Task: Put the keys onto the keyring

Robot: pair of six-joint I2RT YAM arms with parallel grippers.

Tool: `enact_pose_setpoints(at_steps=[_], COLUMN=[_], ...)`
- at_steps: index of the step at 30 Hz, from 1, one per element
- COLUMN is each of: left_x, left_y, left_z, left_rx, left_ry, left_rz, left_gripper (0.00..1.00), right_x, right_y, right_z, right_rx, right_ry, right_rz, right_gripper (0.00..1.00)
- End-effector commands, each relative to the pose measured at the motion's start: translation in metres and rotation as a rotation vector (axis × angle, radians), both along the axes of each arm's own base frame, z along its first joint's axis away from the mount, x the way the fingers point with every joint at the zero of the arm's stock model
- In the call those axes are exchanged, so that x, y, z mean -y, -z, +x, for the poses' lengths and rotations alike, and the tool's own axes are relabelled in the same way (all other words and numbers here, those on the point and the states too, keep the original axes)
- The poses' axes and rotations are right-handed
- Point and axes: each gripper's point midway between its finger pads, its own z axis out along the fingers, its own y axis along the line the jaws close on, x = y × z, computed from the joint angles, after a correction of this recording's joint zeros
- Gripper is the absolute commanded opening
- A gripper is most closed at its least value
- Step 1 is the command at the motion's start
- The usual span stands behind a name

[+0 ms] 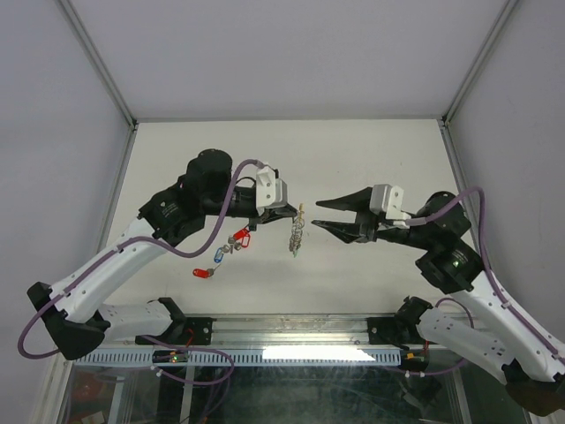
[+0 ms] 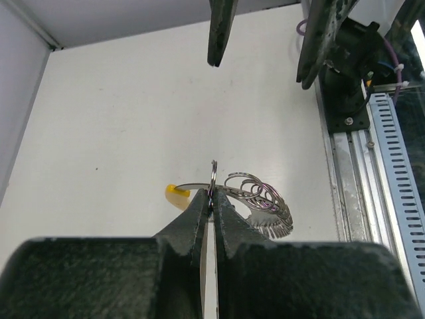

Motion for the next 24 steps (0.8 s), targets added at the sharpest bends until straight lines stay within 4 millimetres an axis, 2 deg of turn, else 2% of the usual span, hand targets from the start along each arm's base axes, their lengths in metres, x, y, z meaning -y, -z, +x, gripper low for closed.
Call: enact_pose_setpoints(at_steps=[1,6,9,16,19,24], left_x=[-0.006,-0.007,-0.006,-0.005,-0.012,-0.015], left_y=[-0.009,0.013,0.029,0.036,0.045,0.062], left_z=[0.017,0.03,0.034,0.027,0.032,0.029], left_rx=[0.08,0.064,0.074,0.091,0.117,0.088], left_ry=[-0.068,-0.139,-0.186,-0.206,-0.266,-0.273], left_rz=[0.064,0.196,0.302,0.401,0.483,0.575], left_gripper=[0.0,0.0,0.0,0.0,0.0,0.0], right_x=[0.005,0.0,-0.002,0.002,0.006,0.011], right_y=[0.018,0.041,0.048,0.065,0.073,0.09], right_z=[0.019,0.033,0.038,0.046,0.047,0.041], right_rx=[-0.037,-0.068,-0.065,-0.064,-0.069,-0.084], right_ry=[0.104,0.136,0.148,0.199,0.222,0.226], right_rz=[-0.091,-0.164,-0.176,-0.164,-0.15,-0.13], right_gripper=[0.41,0.42,0.43,0.43,0.44,0.45])
